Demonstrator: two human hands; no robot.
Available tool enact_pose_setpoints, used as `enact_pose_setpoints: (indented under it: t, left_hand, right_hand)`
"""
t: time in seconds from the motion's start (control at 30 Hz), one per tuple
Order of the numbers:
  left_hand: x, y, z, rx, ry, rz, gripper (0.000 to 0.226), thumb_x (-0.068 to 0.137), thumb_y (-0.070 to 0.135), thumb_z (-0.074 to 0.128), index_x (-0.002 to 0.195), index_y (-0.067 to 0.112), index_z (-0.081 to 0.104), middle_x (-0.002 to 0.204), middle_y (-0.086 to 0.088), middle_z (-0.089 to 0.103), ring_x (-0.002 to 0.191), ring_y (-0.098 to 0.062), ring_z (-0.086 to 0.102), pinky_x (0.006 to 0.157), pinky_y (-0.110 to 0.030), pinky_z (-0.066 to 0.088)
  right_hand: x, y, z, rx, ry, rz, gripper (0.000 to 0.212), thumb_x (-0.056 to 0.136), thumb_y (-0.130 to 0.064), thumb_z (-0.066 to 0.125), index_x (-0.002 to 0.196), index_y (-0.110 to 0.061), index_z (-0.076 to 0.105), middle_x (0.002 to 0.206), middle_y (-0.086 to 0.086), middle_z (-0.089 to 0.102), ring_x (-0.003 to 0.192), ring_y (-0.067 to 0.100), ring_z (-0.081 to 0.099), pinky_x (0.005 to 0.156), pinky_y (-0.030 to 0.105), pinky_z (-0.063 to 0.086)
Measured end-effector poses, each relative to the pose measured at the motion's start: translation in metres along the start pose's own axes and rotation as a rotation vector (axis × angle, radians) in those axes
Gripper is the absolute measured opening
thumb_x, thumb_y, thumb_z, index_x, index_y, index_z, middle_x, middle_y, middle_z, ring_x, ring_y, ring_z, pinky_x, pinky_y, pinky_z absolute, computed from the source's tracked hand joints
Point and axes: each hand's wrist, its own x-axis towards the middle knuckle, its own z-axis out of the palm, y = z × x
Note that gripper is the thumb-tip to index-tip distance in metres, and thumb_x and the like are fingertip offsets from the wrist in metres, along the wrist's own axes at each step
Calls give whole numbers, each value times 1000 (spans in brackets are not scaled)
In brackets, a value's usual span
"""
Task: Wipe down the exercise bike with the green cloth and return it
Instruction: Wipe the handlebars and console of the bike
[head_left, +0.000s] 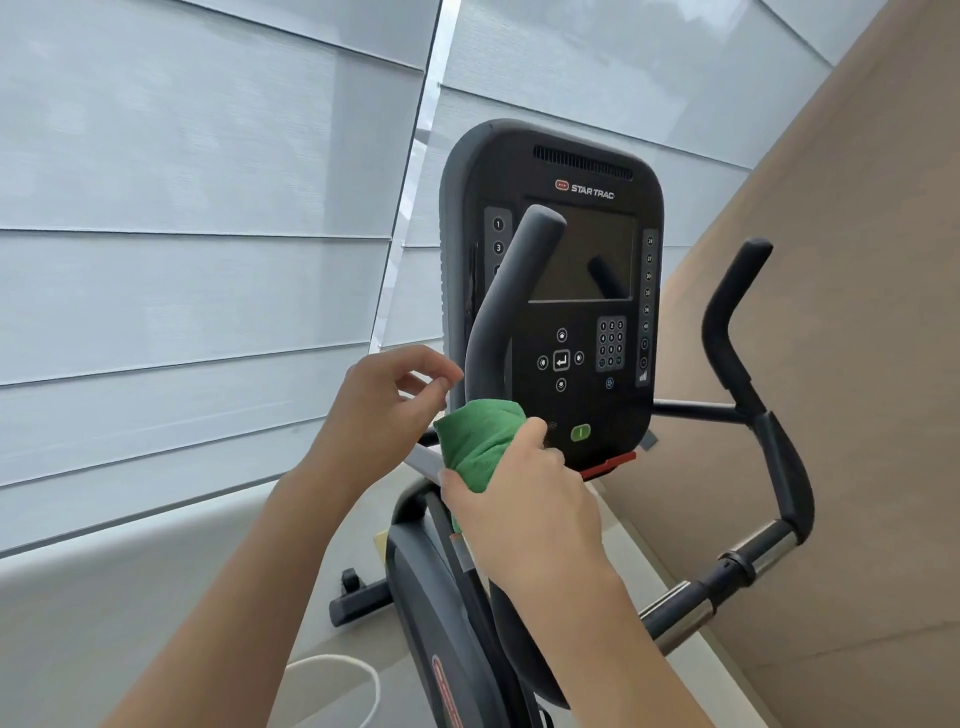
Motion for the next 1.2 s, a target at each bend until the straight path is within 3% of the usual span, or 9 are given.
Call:
enact_pose_setpoints:
  t: [0.23,0.37,0.5,0.63,0.77,0.87,0.93,1.1,1.2]
  left_hand:
    - [4,5,12,-5,5,10,27,93,7,66,85,29,78,86,11,76,77,-15,73,64,-12,52]
    - [3,10,20,-31,29,13,27,93,7,66,84,29,78,83,10,75,76,-12,71,60,-10,49]
    - [1,12,21,-17,34,24,28,94,6,65,83,29,77,86,14,75,76,-8,69,60,-9,49]
    - [1,9,22,18,97,14,29,91,1,63,84,25,78,86,17,76,81,-2,69,65,-5,47]
    - [1,10,22,14,135,19,31,90,0,61,85,25,77,87,21,75,83,3,69,65,-3,44]
    - [-1,12,23,-1,122,24,31,90,0,61,85,27,77,87,21,76,82,3,69,65,-3,44]
    - [-4,12,22,-8,112,24,32,90,0,61,84,27,77,86,20,76,82,2,69,65,-4,45]
    - [-6,7,13,1,133,21,32,90,-1,61,83,28,76,87,17,76,85,-2,70,66,-6,46]
    - [-5,6,11,11,136,19,33,89,-2,61,84,27,76,87,17,76,85,-4,70,67,-8,48]
  right_hand:
    - [29,12,-9,489,-221,22,73,48,-64,75,106,-28,51,96,-8,66,86,15,68,72,37,59]
    - [35,26,-9,809,-352,33,45,63,-29,90,102,-23,68,97,3,77,90,22,76,83,51,64]
    - [15,-2,13,245,28,13,67,70,-50,84,114,-19,45,108,-1,59,99,23,64,70,34,48]
    - [7,-33,29,-211,287,57,71,94,-37,69,141,3,34,117,13,53,100,26,60,69,36,55]
    - [20,-8,17,78,111,-47,70,78,-47,80,125,-12,42,109,3,57,91,24,61,65,34,44]
    - [36,27,-12,575,-264,-45,50,70,-43,87,106,-21,59,98,-2,71,90,19,70,78,44,60]
    - [38,31,-18,739,-347,-13,42,69,-37,89,100,-18,68,95,3,77,88,21,75,82,48,64]
    - [4,-14,21,7,220,-12,73,73,-59,81,119,-16,46,109,3,58,96,23,62,67,34,43]
    - [9,-8,21,43,242,-62,67,80,-62,76,118,-17,45,105,0,56,90,22,59,67,34,41]
